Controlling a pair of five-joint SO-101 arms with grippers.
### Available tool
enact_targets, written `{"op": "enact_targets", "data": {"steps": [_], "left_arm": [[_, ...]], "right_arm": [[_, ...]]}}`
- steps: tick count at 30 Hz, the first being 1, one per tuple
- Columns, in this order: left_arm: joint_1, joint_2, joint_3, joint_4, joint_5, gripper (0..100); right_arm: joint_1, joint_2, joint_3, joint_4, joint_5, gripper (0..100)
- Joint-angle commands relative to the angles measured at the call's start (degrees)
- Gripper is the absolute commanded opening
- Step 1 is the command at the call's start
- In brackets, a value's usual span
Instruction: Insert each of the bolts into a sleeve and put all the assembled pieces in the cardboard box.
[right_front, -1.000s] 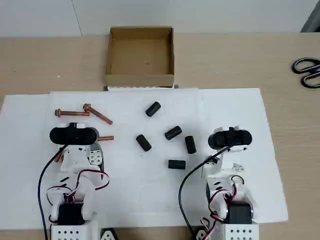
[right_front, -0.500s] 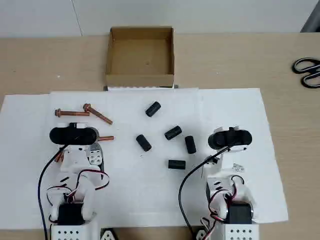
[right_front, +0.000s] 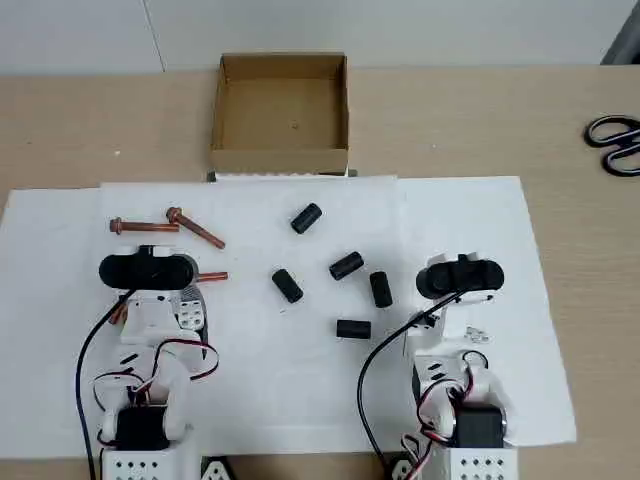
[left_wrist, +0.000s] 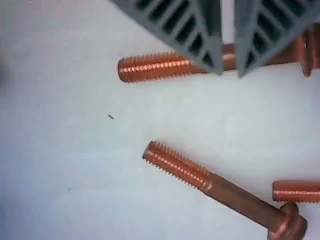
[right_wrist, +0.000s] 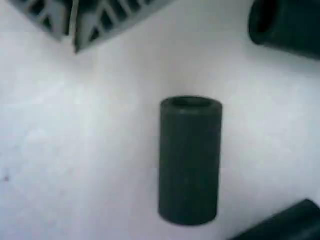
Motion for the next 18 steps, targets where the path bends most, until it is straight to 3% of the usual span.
{"op": "enact_targets", "data": {"steps": [1,18], "left_arm": [[0.2,-0.6,-0.2,0.1,0.2,1],[1.1,-0.6,-0.2,0.0,0.2,1]], "right_arm": [[0.4,-0.8,-0.4,-1.4,-0.6,0.3],[0.4,-0.8,-0.4,-1.4,-0.5,0.3]]}}
